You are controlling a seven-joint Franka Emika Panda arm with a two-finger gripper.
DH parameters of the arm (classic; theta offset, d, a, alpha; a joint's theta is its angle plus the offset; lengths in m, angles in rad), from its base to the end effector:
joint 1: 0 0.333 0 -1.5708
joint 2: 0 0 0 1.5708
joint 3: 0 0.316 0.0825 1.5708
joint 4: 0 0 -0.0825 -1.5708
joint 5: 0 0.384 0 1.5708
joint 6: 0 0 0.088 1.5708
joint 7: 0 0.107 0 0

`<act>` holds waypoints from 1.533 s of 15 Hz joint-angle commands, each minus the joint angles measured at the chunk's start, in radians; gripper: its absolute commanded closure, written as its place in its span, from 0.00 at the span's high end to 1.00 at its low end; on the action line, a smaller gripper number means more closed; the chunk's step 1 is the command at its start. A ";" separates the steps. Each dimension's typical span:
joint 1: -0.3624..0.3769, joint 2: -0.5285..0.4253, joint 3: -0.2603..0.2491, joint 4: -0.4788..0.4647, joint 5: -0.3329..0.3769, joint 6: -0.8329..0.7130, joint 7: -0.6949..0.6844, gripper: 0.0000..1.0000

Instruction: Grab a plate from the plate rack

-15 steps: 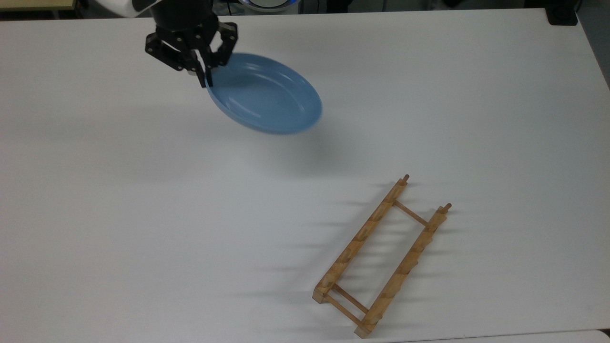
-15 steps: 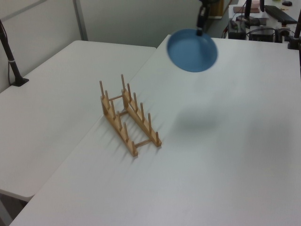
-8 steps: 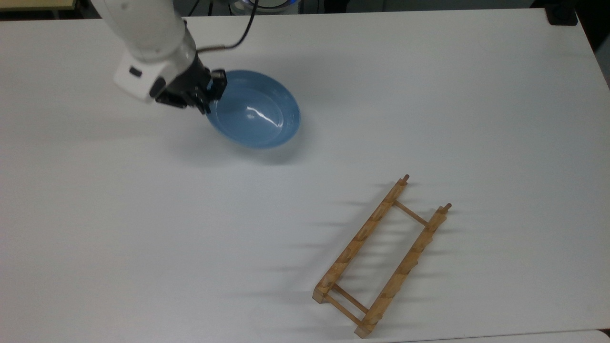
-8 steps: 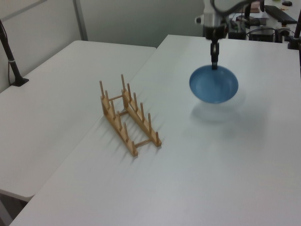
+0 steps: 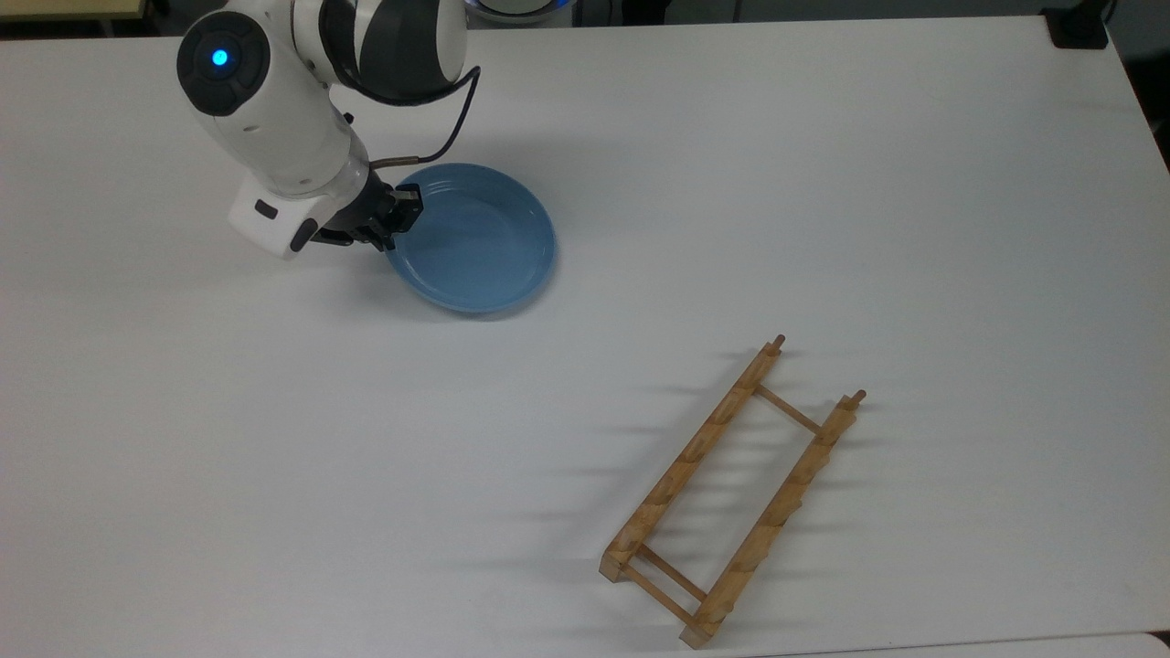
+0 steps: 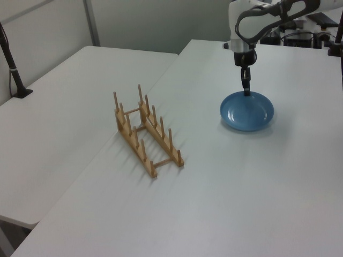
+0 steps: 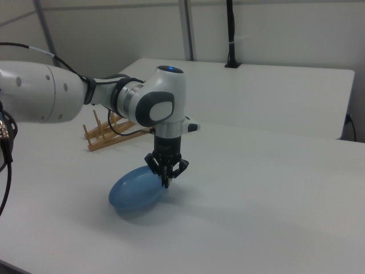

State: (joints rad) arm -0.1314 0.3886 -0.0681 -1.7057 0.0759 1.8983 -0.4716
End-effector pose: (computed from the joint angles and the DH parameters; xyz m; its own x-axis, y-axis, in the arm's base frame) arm 0.6247 -0.1169 0.3521 0.9565 0.2473 -0.1547 0.2295 -0.9654 -0.1238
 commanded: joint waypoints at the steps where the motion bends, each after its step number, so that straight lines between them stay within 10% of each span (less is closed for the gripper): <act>1: 0.001 -0.020 -0.004 -0.037 -0.016 0.013 -0.015 0.99; 12: 0.021 -0.302 0.004 0.052 -0.001 -0.197 0.358 1.00; 17: 0.180 -0.451 -0.007 0.049 -0.015 -0.357 0.574 1.00; 23: 0.204 -0.473 -0.006 0.049 -0.062 -0.252 0.438 1.00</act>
State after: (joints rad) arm 0.0575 -0.0736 -0.0598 -1.6270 0.0414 1.5884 0.0374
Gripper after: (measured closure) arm 0.000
